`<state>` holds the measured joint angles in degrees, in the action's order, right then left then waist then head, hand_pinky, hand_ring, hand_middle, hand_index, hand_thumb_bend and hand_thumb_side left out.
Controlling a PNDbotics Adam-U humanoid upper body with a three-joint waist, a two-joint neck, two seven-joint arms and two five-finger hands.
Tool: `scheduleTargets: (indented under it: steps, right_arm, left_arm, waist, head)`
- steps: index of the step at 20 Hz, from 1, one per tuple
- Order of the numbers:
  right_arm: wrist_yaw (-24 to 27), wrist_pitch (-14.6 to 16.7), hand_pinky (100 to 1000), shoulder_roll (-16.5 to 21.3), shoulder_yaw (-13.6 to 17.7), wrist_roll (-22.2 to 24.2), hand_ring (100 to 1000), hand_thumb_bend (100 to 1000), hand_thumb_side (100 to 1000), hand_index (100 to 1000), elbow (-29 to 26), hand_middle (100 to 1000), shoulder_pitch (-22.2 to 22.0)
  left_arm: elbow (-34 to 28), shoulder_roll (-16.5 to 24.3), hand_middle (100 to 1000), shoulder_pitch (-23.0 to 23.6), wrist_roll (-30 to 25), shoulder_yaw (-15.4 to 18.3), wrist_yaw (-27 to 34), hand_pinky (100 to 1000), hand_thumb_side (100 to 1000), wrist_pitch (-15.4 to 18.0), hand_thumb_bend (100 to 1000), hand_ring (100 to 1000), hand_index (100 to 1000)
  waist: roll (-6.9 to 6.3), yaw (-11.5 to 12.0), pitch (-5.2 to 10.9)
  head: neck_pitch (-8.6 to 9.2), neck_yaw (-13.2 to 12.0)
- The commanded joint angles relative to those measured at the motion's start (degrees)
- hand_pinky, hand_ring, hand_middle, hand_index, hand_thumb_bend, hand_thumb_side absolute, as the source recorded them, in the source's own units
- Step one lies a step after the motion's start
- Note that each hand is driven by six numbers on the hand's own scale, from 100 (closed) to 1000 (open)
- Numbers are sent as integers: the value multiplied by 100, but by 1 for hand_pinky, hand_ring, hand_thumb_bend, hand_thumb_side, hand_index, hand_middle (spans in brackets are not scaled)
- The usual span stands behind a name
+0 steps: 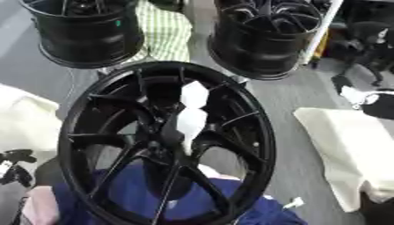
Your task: Pull the pin out of the wheel hub.
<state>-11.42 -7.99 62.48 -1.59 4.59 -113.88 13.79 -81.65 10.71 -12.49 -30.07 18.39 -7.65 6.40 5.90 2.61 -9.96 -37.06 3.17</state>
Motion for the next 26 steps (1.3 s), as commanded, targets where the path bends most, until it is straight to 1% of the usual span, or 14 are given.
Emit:
scheduleTargets:
  steps: [1,4,9,13,19,20,21,22,23,26]
  right_arm:
    - [91,-2,597,218,-114,433,688,273,392,972,-71,873,423]
    - [139,-51,619,111,-329,800,708,277,386,978,-71,890,967]
    - [203,-95,655,-113,-724,1556,740,280,370,979,-71,911,1774]
    - [198,-226,670,-382,-1014,2043,752,287,358,980,-71,916,2276]
    - [140,-618,679,-804,-1319,2481,773,303,339,979,-71,926,2743]
    - [127,-671,680,-866,-1356,2532,777,306,325,978,-66,928,2797]
    - [113,-715,681,-934,-1398,2582,777,305,331,978,-38,929,2855]
    - [96,-742,676,-993,-1433,2623,777,310,308,976,1,929,2902]
    - [83,-760,675,-1066,-1472,2653,776,311,325,976,62,929,2950]
    - [47,-753,664,-1238,-1576,2686,773,317,318,973,264,926,3046]
  left_arm:
    - [-121,164,644,-110,-54,-47,-30,463,707,22,100,477,785]
    - [-120,187,644,-151,-88,-75,-33,463,706,40,100,477,785]
    - [-109,230,644,-191,-131,-107,-30,463,706,75,100,477,785]
    - [-102,232,644,-221,-169,-137,-17,464,707,86,100,477,785]
    - [-117,194,644,-285,-239,-197,-14,464,707,82,100,477,785]
    - [-119,187,643,-295,-248,-204,-12,464,707,82,100,477,785]
    - [-122,181,643,-305,-257,-213,-9,464,707,81,100,477,785]
    - [-124,177,640,-313,-265,-218,-6,464,707,81,100,477,785]
    - [-127,172,640,-322,-273,-224,-3,464,707,82,100,477,785]
    - [-133,159,635,-344,-296,-239,8,464,708,85,100,477,785]
  waist:
    - [2,19,21]
    - [27,76,-16]
    - [59,157,-44]
    - [75,225,-45]
    - [82,341,-67]
    - [81,358,-74]
    - [79,376,-82]
    - [78,389,-89]
    - [76,404,-98]
    - [67,437,-120]
  head:
    - [121,67]
    - [164,139]
    - [186,252]
    - [194,357]
    - [223,470]
    - [230,482]
    - [236,495]
    - [242,503]
    - [249,509]
    - [266,532]
